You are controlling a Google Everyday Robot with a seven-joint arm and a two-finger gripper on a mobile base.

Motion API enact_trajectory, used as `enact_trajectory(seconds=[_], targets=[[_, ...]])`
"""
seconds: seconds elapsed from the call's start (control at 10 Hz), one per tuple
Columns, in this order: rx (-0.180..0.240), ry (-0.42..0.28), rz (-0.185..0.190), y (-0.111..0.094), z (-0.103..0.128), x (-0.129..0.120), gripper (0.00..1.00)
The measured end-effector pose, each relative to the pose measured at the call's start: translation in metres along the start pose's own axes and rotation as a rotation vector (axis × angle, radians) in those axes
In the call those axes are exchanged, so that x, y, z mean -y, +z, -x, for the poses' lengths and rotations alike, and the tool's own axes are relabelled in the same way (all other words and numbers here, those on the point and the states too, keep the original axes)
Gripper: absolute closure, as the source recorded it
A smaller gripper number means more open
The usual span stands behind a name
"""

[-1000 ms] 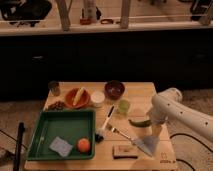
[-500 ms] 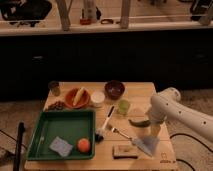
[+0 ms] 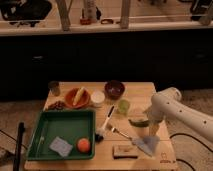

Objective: Place pepper in purple bowl

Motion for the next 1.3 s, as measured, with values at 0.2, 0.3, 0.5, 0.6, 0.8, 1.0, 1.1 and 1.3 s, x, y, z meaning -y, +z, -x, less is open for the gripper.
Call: enact_trajectory(seconds=[0.2, 0.3, 0.5, 0.6, 0.8, 1.0, 1.1, 1.3], targets=[[0.02, -0.019, -0.001, 0.009, 0.006, 0.006, 0.2], [0.026, -0.022, 0.003, 0.016, 0.006, 0.008, 0.2], [0.036, -0.027, 0.007, 0.027, 0.007, 0.011, 0.26], [0.039, -0.026, 0.011, 0.032, 0.005, 0.012, 0.38], [0.049, -0.021, 0.015, 0.035, 0.003, 0.013, 0.58], [0.047, -0.023, 0.014, 0.034, 0.002, 0.014, 0.78], [0.046, -0.023, 0.015, 0.033, 0.001, 0.013, 0.86], [0.043, -0.024, 0.015, 0.033, 0.0, 0.013, 1.0]])
